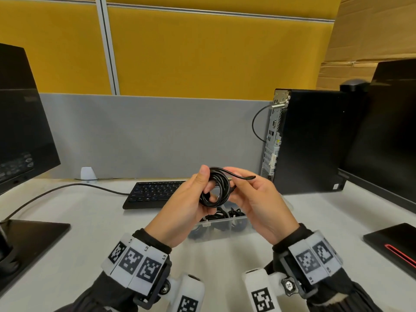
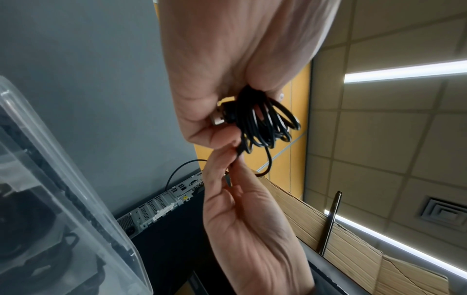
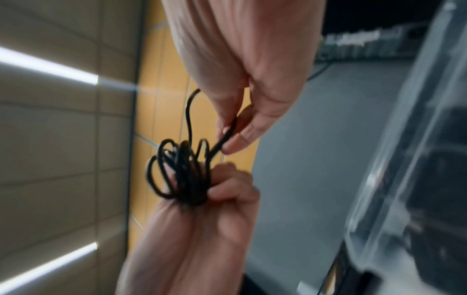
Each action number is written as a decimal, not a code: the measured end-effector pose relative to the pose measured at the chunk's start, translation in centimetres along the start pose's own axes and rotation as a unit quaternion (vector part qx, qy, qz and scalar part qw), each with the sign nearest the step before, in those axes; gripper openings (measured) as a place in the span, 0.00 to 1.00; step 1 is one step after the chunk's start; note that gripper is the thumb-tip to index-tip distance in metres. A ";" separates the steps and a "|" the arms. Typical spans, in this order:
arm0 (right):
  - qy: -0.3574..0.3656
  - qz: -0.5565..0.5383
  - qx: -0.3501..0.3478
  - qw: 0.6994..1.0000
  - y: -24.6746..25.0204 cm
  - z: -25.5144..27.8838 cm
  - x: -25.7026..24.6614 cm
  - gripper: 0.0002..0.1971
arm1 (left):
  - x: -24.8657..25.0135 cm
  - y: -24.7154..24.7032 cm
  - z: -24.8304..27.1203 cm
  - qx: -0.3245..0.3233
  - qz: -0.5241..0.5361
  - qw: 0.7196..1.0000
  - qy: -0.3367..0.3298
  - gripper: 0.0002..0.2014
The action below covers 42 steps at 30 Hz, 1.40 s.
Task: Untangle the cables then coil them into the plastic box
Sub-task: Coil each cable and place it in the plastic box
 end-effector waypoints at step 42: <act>0.168 0.314 -0.047 0.933 -4.0 2.9 0.5 0.13 | 0.0 0.1 -0.1 0.166 -0.147 0.966 -0.134 0.21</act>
Point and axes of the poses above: each hand's wrist, its own z-axis away from the middle knuckle, its own y-axis out of the back of the hand, x = y × z, the point moved 1 cm from there along -z, towards the middle knuckle, and after that the axes turned 5 degrees about -y, right-handed, at the moved point
